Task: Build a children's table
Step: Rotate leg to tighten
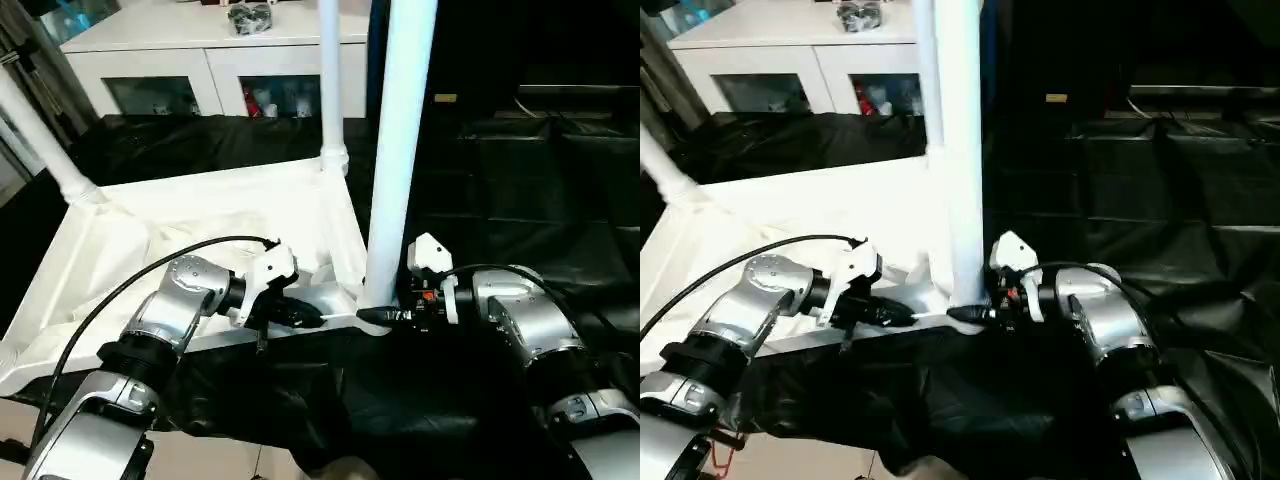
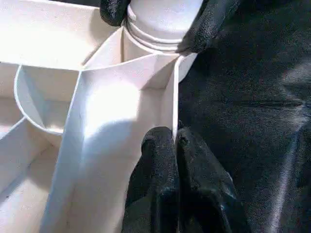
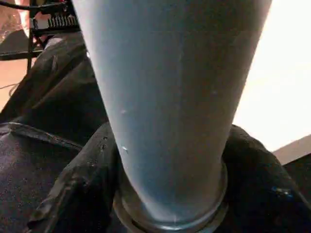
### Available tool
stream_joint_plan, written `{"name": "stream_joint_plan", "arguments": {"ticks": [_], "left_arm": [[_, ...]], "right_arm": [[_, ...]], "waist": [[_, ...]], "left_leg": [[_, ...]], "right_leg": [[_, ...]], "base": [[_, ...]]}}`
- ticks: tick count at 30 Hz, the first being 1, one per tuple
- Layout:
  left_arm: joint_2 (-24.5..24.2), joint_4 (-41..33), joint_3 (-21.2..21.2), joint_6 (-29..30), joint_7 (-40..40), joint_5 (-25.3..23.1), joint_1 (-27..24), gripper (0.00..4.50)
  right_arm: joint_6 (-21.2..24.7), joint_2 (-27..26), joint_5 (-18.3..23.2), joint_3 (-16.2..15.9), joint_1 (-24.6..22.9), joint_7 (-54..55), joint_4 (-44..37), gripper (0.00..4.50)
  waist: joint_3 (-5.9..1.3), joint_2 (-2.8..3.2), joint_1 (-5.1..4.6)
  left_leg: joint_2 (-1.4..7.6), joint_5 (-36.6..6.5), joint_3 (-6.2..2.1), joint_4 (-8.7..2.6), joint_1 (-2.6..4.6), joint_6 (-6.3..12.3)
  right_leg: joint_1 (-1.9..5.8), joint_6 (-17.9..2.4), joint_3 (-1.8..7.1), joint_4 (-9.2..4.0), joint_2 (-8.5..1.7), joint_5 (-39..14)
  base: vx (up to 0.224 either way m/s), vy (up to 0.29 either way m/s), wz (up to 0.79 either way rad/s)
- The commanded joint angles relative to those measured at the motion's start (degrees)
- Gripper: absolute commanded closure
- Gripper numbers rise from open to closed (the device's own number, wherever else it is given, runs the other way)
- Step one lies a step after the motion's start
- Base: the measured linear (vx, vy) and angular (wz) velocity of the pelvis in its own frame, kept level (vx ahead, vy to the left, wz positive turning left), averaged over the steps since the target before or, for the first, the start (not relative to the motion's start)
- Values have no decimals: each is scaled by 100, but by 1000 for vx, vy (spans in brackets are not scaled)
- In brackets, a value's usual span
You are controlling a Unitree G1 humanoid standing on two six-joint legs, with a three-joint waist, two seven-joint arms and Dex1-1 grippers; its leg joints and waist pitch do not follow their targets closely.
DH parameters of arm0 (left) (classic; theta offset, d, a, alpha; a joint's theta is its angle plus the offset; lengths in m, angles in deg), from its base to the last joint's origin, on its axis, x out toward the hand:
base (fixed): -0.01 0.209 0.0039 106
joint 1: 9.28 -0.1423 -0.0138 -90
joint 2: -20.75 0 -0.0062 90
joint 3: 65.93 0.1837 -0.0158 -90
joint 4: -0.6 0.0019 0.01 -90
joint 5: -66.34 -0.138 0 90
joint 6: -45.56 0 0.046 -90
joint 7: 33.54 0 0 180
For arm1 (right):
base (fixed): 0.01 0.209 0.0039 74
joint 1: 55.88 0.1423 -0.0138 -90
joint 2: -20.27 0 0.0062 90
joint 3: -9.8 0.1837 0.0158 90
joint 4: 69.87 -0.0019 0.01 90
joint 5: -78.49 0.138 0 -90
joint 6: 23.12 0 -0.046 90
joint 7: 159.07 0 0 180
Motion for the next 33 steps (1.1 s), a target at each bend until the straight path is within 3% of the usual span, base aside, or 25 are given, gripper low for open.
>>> {"name": "stream_joint_plan", "arguments": {"ticks": [1, 5, 7, 9, 11, 16, 18, 22, 23, 25, 28, 31, 33], "left_arm": [[120, -382, 18, -71, 158, 267, 109, 450], [309, -233, -45, -132, -357, 152, 188, 450], [363, -196, -73, -127, -487, 131, 208, 450], [618, -28, -167, -52, -1053, 38, 341, 450], [729, 64, -191, -13, -1319, -20, 411, 450], [1166, 318, -203, 162, -2184, -177, 613, 450], [1423, 360, -201, 252, -2549, -210, 656, 450], [1642, 322, -123, 205, -2581, -255, 612, 450], [1630, 303, -77, 166, -2518, -267, 592, 450], [1571, 256, -15, 121, -2392, -268, 557, 450], [1393, 197, -24, 45, -2163, -230, 519, 450], [1230, 127, -25, -102, -1867, -179, 466, 450], [1070, 24, -24, -153, -1537, -102, 406, 450]], "right_arm": [[271, -96, -163, -432, -272, -98, 135, 180], [366, -253, -232, -406, -308, 340, 229, 185], [378, -322, -281, -364, -290, 570, 311, 185], [421, -666, -474, -102, -113, 1838, 789, 186], [474, -819, -511, 18, -20, 2367, 1001, 186], [718, -1418, -378, 469, 276, 3987, 1546, 186], [751, -1736, -267, 649, 440, 4617, 1806, 186], [388, -2039, -399, 556, 583, 4785, 2002, 186], [325, -2056, -384, 557, 608, 4712, 2011, 151], [288, -2044, -316, 600, 657, 4531, 2018, 116], [170, -1866, -392, 578, 717, 4420, 2043, 107], [-33, -1640, -521, 518, 764, 4365, 2064, 72], [-245, -1394, -584, 507, 816, 4111, 2120, 72]], "waist": [[-349, -112, 18], [-354, -110, 44], [-322, -108, 43], [-263, -118, -6], [-251, -138, -61], [-249, -128, -163], [-255, -130, -211], [-270, -132, -213], [-281, -159, -210], [-279, -153, -206], [-298, -159, -188], [-348, -148, -154], [-379, -129, -141]], "left_leg": [[79, -982, 26, -367, 12, 612], [80, -858, 31, -354, 14, 647], [81, -1056, 34, -383, 22, 558], [60, -1535, 23, -433, 50, 292], [44, -1737, -17, -458, 52, 135], [17, -1910, -33, -460, 69, 70], [18, -1962, -35, -465, 67, 76], [16, -1965, -30, -465, 44, 143], [21, -1935, -29, -467, 35, 159], [27, -1919, -26, -473, 28, 195], [32, -1783, -11, -460, 32, 250], [43, -1405, 0, -422, 16, 344], [48, -1040, 7, -384, -6, 479]], "right_leg": [[338, -1572, 152, -346, -223, -828], [328, -1596, 153, -332, -218, -677], [312, -1537, 153, -373, -223, -1005], [281, -1294, 153, -463, -244, -1981], [289, -1042, 149, -506, -251, -2550], [241, -941, 146, -554, -239, -2678], [241, -980, 143, -547, -232, -2536], [247, -1028, 142, -544, -228, -2335], [259, -1069, 145, -530, -226, -2177], [266, -1135, 146, -511, -221, -2033], [275, -1228, 156, -496, -231, -1799], [303, -1431, 165, -416, -230, -1061], [332, -1596, 143, -344, -225, -459]], "base": [[0, 0, 0], [0, 0, 0], [0, 0, 0], [0, 0, 0], [0, 0, 0], [0, 0, 0], [0, 0, 0], [0, 0, 0], [0, 0, 0], [0, 0, 0], [0, 0, 0], [0, 0, 0], [0, 0, 0]]}}
